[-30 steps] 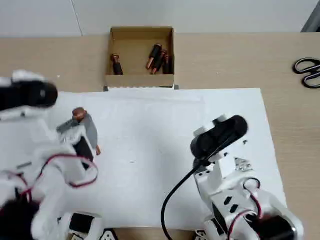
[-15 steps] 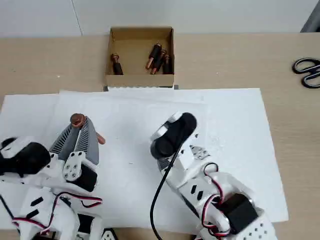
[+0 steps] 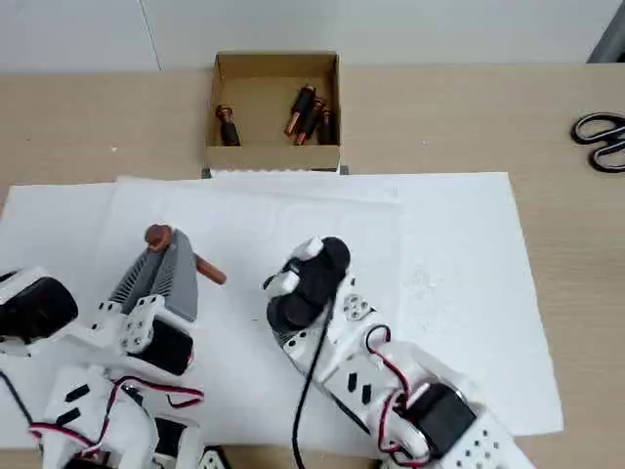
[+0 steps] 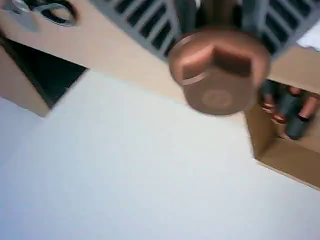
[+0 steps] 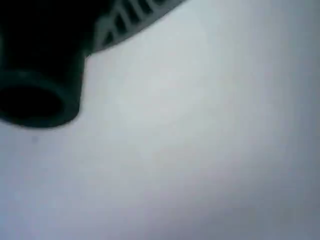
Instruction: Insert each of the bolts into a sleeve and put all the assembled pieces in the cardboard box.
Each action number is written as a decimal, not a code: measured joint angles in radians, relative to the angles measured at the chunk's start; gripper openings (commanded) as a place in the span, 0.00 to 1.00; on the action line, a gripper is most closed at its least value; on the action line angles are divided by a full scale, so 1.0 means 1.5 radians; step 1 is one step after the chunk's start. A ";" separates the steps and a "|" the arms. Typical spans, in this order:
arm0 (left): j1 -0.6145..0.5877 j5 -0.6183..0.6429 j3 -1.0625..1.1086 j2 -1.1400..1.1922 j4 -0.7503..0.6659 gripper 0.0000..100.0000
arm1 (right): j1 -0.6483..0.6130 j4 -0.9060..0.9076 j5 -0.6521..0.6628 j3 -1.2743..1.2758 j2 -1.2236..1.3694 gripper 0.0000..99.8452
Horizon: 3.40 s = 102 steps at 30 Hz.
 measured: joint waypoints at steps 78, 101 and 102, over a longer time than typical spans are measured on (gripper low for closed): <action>0.262 -0.107 0.132 -0.004 0.091 0.22 | -0.028 0.011 -0.002 0.049 -0.078 0.00; 0.141 -0.203 0.018 -0.004 0.164 0.25 | -0.027 0.010 -0.002 0.050 -0.078 0.00; 0.138 -0.203 0.005 -0.004 0.164 0.23 | -0.021 0.010 -0.002 0.050 -0.078 0.00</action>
